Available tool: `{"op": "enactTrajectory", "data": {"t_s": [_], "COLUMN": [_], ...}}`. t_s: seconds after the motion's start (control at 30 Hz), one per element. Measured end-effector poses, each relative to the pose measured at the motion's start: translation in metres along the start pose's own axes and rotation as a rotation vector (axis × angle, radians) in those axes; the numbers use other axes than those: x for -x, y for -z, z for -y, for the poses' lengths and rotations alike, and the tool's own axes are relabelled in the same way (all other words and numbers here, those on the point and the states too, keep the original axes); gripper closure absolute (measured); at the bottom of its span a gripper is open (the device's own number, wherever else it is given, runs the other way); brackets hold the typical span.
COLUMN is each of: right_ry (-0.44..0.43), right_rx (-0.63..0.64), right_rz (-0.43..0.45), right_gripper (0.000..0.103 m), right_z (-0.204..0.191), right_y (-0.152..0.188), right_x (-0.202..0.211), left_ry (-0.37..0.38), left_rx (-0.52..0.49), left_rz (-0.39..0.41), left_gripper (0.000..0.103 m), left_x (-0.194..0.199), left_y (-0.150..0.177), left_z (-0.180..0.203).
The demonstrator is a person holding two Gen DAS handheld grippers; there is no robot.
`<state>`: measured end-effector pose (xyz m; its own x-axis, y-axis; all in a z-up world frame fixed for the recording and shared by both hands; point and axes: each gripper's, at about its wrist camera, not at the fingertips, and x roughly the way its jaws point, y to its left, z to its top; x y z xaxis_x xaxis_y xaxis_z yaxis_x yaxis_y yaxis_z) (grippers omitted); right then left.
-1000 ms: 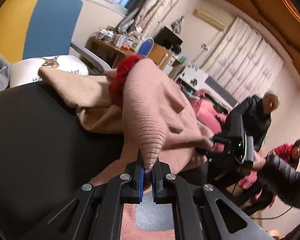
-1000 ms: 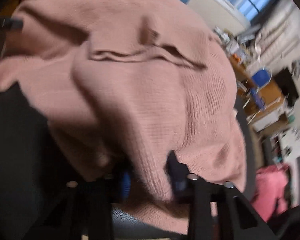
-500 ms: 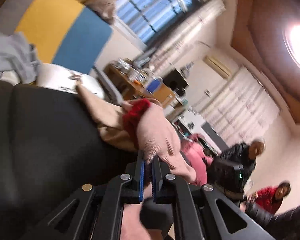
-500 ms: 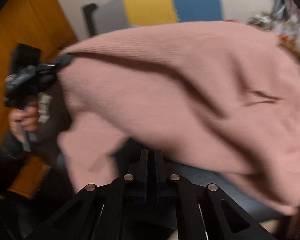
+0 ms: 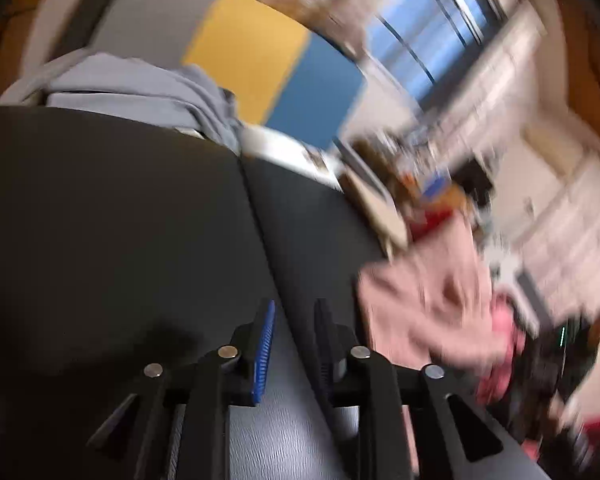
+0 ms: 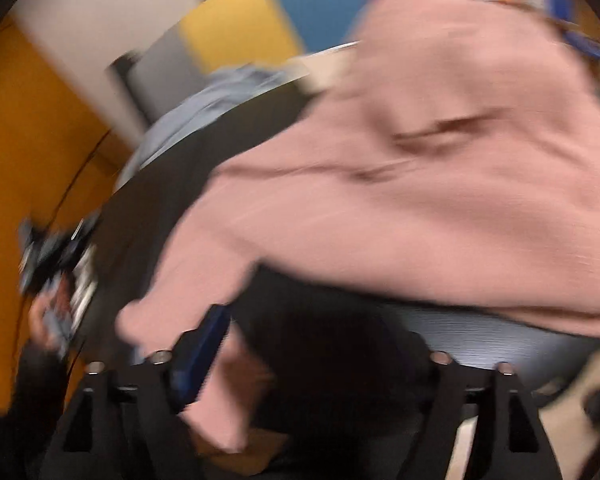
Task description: Fold clothes
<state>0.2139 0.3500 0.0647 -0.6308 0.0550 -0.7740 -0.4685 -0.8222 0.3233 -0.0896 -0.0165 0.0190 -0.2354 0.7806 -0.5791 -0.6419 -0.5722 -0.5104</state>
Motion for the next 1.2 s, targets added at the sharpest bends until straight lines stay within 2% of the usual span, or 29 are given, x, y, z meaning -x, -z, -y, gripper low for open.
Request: {"op": "enactTrajectory", "data": {"t_s": [0.07, 0.1, 0.13, 0.17, 0.2, 0.33, 0.37, 0.5, 0.6, 0.63, 0.67, 0.7, 0.77, 0.8, 0.83, 0.87, 1.03, 1.1, 1.2], "right_ry": [0.139, 0.24, 0.351, 0.42, 0.481, 0.6, 0.592, 0.549, 0.487, 0.47, 0.457, 0.462, 0.479, 0.485, 0.482, 0.476, 0.409, 0.343, 0.22], "right_rx": [0.029, 0.109, 0.24, 0.379, 0.519, 0.858, 0.886, 0.943, 0.894, 0.87, 0.846, 0.848, 0.86, 0.869, 0.851, 0.829, 0.705, 0.645, 0.576], "right_rz": [0.082, 0.11, 0.133, 0.142, 0.147, 0.092, 0.055, -0.102, -0.155, -0.171, -0.182, -0.189, -0.204, -0.204, -0.203, -0.202, -0.228, -0.239, -0.242], "right_gripper": [0.018, 0.017, 0.017, 0.016, 0.015, 0.008, 0.008, 0.006, 0.007, 0.019, 0.047, 0.06, 0.067, 0.068, 0.069, 0.07, 0.074, 0.074, 0.074], "right_z": [0.024, 0.011, 0.006, 0.001, -0.004, 0.006, 0.01, 0.033, 0.045, 0.048, 0.049, 0.047, 0.042, 0.04, 0.039, 0.039, 0.038, 0.033, 0.017], "right_y": [0.002, 0.006, 0.008, 0.011, 0.016, 0.009, 0.005, -0.013, -0.034, -0.041, -0.046, -0.047, -0.047, -0.046, -0.049, -0.052, -0.071, -0.08, -0.09], "right_x": [0.022, 0.026, 0.028, 0.026, 0.024, 0.008, 0.0, -0.035, -0.048, -0.048, -0.049, -0.051, -0.056, -0.058, -0.059, -0.061, -0.067, -0.068, -0.069], "left_ry": [0.021, 0.028, 0.044, 0.065, 0.082, 0.137, 0.147, 0.171, 0.198, 0.205, 0.213, 0.219, 0.211, 0.18, 0.148, 0.12, 0.129, 0.15, 0.14], "left_rx": [-0.088, -0.116, -0.13, -0.127, -0.123, -0.148, -0.169, -0.197, -0.183, -0.177, -0.175, -0.174, -0.177, -0.181, -0.184, -0.182, -0.049, 0.038, 0.11], "left_rz": [-0.053, -0.063, -0.071, -0.081, -0.097, -0.146, -0.159, -0.254, -0.303, -0.312, -0.329, -0.342, -0.319, -0.314, -0.309, -0.307, -0.229, -0.144, -0.035], "left_gripper": [0.07, 0.068, 0.064, 0.057, 0.053, 0.042, 0.037, 0.035, 0.034, 0.033, 0.032, 0.032, 0.035, 0.042, 0.073, 0.088, 0.095, 0.095, 0.095], "left_x": [-0.009, -0.012, -0.018, -0.024, -0.031, -0.056, -0.06, -0.08, -0.09, -0.094, -0.099, -0.103, -0.108, -0.111, -0.114, -0.116, -0.098, -0.072, -0.033], "left_y": [0.015, 0.021, 0.025, 0.028, 0.029, 0.034, 0.035, 0.042, 0.048, 0.049, 0.051, 0.053, 0.055, 0.055, 0.056, 0.056, 0.052, 0.043, 0.028], "left_z": [0.021, 0.03, 0.04, 0.043, 0.049, 0.074, 0.081, 0.099, 0.105, 0.107, 0.109, 0.111, 0.116, 0.118, 0.12, 0.121, 0.1, 0.077, 0.047]}}
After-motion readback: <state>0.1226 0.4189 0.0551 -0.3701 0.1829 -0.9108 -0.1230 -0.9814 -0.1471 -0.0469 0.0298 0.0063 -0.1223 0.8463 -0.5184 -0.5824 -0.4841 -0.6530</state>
